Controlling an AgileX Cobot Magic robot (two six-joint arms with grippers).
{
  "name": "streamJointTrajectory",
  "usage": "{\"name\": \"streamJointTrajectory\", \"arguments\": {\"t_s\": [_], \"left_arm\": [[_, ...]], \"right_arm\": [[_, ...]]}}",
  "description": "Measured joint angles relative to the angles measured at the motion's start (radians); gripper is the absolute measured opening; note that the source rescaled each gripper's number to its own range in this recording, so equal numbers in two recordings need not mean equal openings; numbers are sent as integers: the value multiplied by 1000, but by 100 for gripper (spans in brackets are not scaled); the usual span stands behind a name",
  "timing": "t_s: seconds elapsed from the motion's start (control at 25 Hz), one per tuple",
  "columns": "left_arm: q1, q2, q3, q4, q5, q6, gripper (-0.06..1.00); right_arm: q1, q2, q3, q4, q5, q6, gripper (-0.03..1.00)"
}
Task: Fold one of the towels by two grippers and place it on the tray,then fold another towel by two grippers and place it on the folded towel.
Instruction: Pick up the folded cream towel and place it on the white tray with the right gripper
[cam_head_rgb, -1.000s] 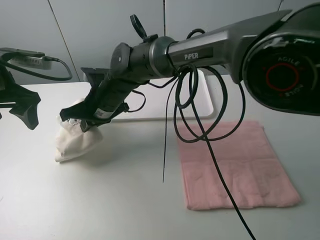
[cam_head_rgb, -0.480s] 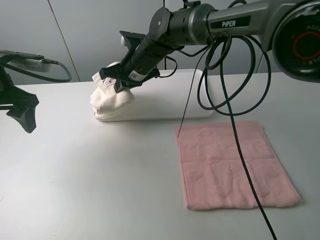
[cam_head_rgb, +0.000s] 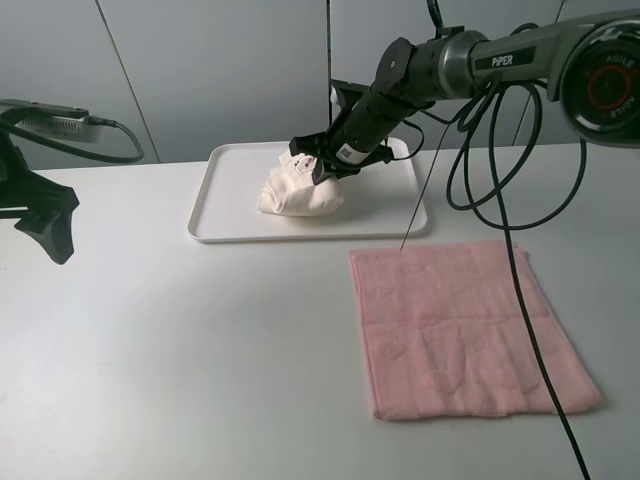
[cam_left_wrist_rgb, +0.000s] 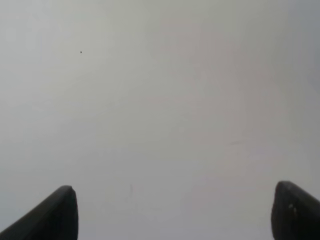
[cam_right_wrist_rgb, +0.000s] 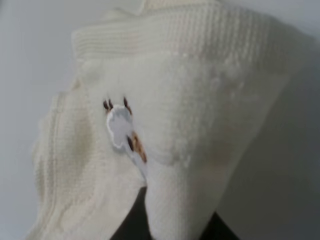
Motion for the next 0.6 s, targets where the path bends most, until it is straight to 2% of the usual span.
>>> {"name": "streamJointTrajectory", "arguments": {"t_s": [0.36,0.4,0.44,0.6], "left_arm": [[0,0,0,-6,4,0,99],[0,0,0,-6,6,0,99],[0,0,0,-6,8,0,99],[0,0,0,-6,8,0,99]], "right_arm": [[0,31,0,-9,-101,6,10],[0,31,0,-16,-110,6,14],[0,31,0,-20,-117,6,24],[0,31,0,-33,-113,6,89]]}}
